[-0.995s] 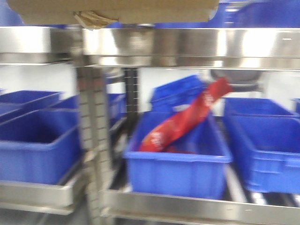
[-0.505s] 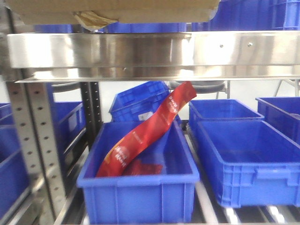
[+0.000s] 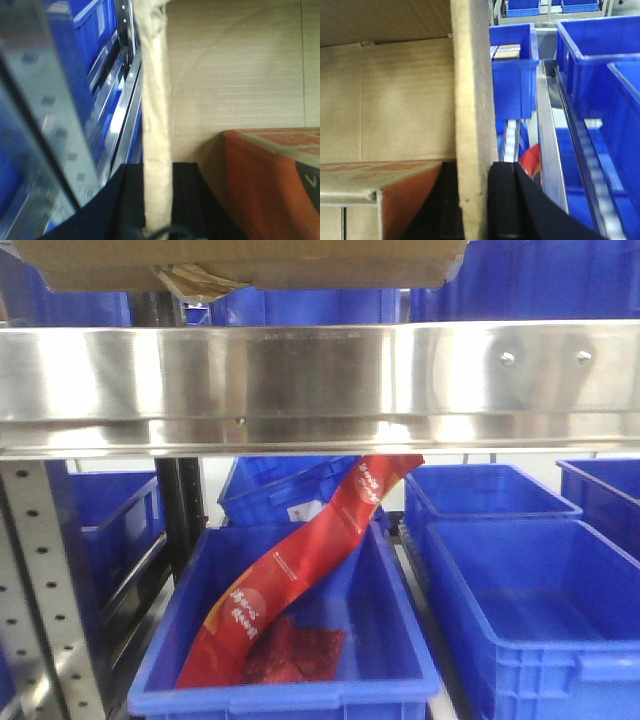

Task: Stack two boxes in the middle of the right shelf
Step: 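Approach the middle shelf with the boxes held above it, then lower the boxes onto the middle shelf with both grippers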

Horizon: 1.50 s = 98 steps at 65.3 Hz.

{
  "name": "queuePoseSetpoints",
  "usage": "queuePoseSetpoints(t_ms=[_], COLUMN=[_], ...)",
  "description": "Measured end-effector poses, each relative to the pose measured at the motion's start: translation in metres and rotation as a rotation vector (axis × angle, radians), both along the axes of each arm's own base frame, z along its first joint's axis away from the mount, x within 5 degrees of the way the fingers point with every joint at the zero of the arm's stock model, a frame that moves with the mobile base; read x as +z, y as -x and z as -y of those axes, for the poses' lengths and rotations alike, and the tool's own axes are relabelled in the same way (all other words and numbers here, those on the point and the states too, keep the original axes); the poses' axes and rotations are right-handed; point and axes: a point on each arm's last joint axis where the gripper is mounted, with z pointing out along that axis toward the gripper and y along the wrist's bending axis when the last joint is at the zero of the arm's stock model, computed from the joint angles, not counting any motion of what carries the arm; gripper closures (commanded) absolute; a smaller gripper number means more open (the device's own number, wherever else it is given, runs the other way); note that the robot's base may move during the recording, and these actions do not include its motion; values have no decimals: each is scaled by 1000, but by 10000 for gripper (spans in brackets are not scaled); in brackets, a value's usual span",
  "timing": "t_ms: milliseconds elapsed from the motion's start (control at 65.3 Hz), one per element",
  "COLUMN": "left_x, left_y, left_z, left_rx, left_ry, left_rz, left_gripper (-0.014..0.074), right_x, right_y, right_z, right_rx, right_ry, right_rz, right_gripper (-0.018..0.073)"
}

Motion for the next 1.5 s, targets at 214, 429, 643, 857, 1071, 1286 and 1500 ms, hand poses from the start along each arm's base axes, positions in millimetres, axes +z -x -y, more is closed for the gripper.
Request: queuePoseSetpoints(t_ms=[214,429,643,857,1071,1286,1500], left_x=[0,0,0,0,-2,-6,-31], left_y=[0,0,0,0,-1,-10,-39], left_z=[0,0,0,0,4,9,1], left_rx=[2,2,2,-1,-23,-55,-81], left_ry=[-3,-3,-4,0,24,18,135], left_rz=[2,2,2,2,-6,-3,-119], left_gripper=[707,707,707,707,707,707,707], right_x=[0,0,0,-4,-17,-17,-24], right_y=[0,0,0,1,4,2,-7], right_z=[0,0,0,3,6,5,3], right_rx=[2,2,2,-26,-78,-79,-80], right_ry=[-1,-1,-1,16,28,33,48], right_rz=[3,3,3,-48,-177,-173,-176], right_gripper=[713,713,713,713,713,713,713])
